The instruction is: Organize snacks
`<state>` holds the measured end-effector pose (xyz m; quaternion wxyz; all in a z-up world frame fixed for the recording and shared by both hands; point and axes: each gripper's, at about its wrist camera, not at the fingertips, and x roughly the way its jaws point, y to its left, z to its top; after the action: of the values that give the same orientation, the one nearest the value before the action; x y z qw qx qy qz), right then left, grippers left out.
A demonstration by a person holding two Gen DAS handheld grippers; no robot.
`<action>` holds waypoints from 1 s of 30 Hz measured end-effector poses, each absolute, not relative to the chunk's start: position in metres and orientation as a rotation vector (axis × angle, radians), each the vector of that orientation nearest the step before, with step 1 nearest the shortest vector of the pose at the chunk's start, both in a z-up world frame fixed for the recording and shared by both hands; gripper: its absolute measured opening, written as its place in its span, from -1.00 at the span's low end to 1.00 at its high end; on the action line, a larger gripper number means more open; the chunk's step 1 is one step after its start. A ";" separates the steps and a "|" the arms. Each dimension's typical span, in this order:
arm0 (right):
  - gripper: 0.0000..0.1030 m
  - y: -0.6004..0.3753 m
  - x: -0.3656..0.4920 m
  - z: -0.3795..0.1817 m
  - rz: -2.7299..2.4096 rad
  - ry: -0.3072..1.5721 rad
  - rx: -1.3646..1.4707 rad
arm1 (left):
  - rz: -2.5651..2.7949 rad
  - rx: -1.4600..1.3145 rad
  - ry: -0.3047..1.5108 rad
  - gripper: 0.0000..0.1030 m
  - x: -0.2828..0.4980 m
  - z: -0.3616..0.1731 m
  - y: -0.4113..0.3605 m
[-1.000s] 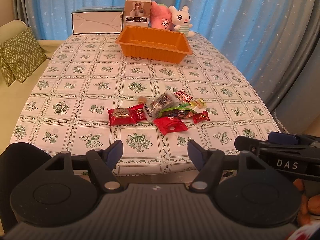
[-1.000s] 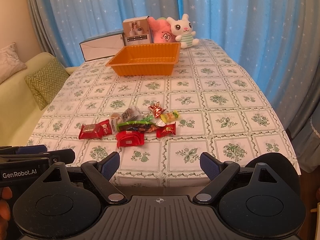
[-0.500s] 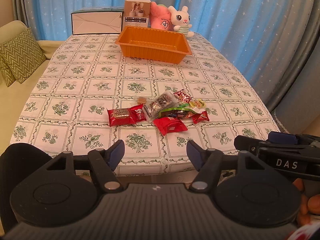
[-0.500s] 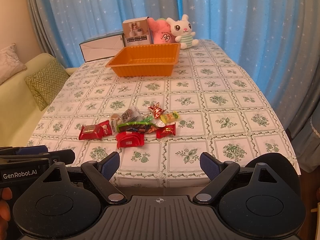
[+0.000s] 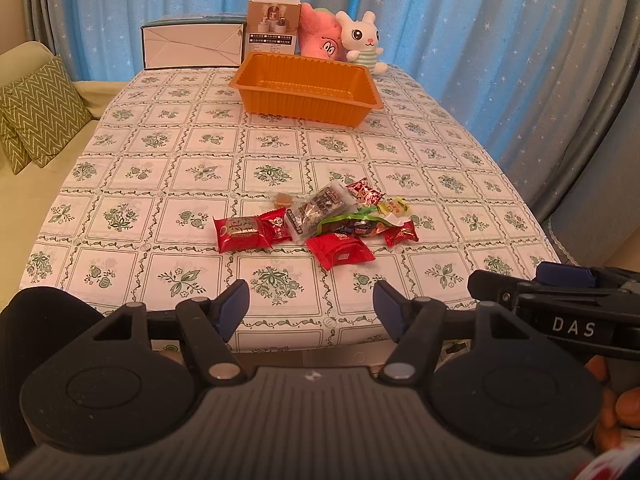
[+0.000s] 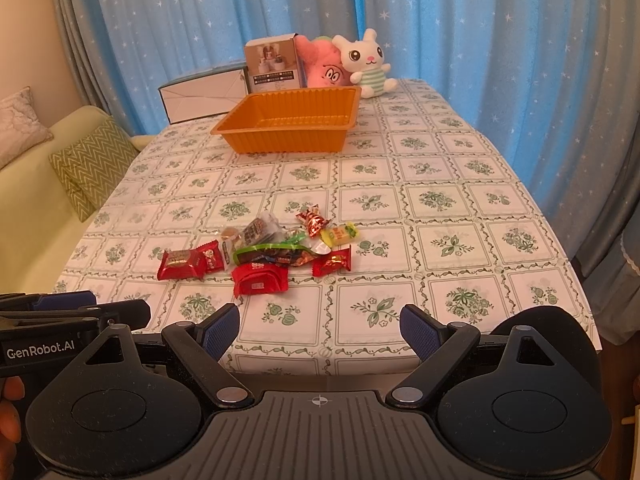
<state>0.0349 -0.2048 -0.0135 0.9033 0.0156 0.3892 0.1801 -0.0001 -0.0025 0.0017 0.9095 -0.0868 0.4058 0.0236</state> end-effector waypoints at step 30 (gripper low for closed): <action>0.69 -0.206 0.065 -0.027 0.377 0.792 0.031 | 0.014 -0.023 0.848 0.23 0.049 -0.014 0.032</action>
<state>0.0648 -0.2056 -0.0270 0.9052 0.0150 0.3833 0.1827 0.0492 0.0321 -0.0143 0.9113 -0.0112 0.4115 0.0069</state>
